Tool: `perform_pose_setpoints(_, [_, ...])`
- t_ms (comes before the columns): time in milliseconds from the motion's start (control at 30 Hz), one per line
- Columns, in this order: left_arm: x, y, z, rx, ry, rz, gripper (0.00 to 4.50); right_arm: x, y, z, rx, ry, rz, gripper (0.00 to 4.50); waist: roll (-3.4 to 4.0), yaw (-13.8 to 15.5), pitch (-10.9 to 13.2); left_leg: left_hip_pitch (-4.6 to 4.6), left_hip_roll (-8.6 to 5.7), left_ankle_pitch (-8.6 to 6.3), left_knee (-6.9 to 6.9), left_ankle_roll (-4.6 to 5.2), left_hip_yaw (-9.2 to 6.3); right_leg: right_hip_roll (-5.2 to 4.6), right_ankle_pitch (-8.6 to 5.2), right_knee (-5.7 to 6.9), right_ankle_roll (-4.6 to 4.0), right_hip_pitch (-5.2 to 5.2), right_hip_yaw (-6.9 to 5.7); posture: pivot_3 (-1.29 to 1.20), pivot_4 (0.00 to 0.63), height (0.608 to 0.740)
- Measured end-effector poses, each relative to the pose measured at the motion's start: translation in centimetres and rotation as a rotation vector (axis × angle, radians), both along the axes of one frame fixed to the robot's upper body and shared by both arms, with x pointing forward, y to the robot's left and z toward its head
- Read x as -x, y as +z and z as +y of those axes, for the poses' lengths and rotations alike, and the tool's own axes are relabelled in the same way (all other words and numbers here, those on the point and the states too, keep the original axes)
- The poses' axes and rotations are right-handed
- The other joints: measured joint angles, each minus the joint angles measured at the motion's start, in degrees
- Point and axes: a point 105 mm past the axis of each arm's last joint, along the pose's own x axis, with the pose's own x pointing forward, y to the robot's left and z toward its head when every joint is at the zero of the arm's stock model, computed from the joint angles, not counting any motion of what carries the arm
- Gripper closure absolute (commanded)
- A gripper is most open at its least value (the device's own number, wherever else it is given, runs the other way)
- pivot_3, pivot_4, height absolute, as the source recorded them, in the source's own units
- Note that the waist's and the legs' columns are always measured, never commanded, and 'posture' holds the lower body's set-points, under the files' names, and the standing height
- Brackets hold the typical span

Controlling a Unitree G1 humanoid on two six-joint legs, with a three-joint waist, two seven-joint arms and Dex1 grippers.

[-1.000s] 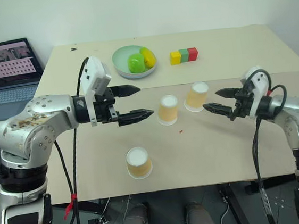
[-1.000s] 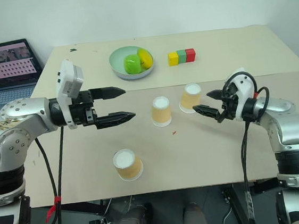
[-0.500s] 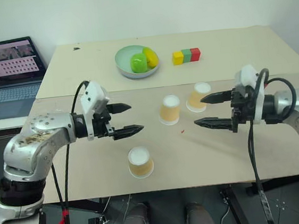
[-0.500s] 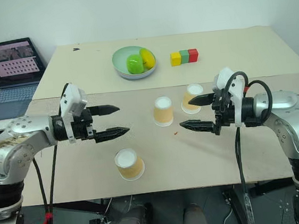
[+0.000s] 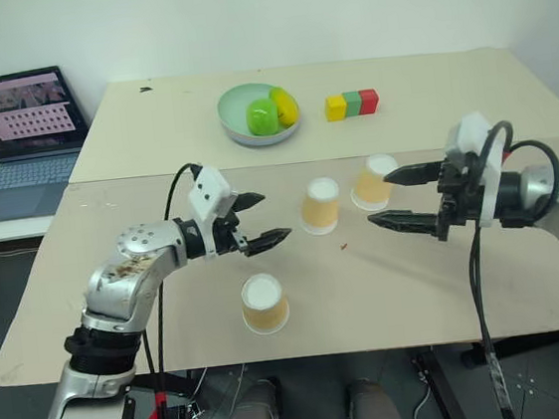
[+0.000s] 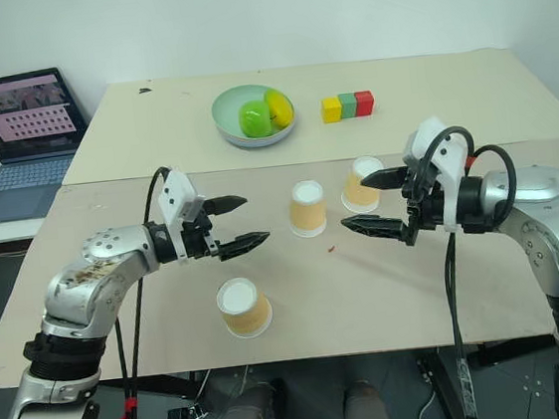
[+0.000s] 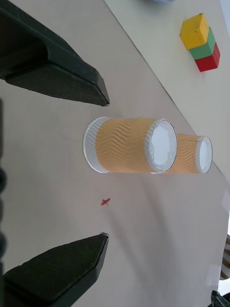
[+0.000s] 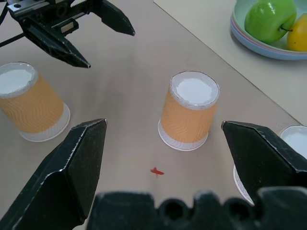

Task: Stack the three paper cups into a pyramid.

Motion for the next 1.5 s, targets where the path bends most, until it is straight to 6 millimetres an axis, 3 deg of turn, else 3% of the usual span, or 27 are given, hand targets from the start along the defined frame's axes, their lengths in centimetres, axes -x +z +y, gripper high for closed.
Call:
perform_pose_setpoints(200, [-1.2,0.3,-2.3,-0.006,-0.035,-0.051,0.0,0.0,0.1,0.0,0.002,-0.017,-0.017,0.03,-0.01,0.3,0.0,-0.01,-0.02,0.0,0.03,0.01,-0.01,-0.01,0.0,-0.01,0.01,0.02,-0.03,0.0,0.15,0.74])
perform_pose_setpoints(767, [-3.3,0.2,-5.9,0.008,-0.072,-0.115,0.0,0.3,1.1,0.5,-0.008,-0.035,-0.074,0.03,-0.02,0.2,0.0,-0.02,-0.05,-0.01,0.07,0.03,-0.01,-0.02,0.0,-0.01,0.03,0.05,-0.04,0.0,0.15,0.74])
perform_pose_setpoints(1467, [-5.8,-2.1,-7.2,0.006,0.03,-0.086,0.0,0.6,1.4,0.5,-0.023,-0.061,-0.081,0.03,-0.03,0.2,0.0,-0.02,-0.08,-0.01,0.11,0.04,-0.02,-0.03,0.01,0.02,0.07,0.08,-0.07,0.0,0.15,0.74])
perform_pose_setpoints(1500, [-5.9,-2.2,-7.3,0.009,0.031,-0.084,0.25,0.6,1.4,0.5,-0.022,-0.061,-0.081,0.01,-0.03,0.2,0.0,-0.02,-0.08,-0.01,0.12,0.04,-0.02,-0.03,0.01,0.02,0.07,0.07,-0.07,0.0,0.15,0.74])
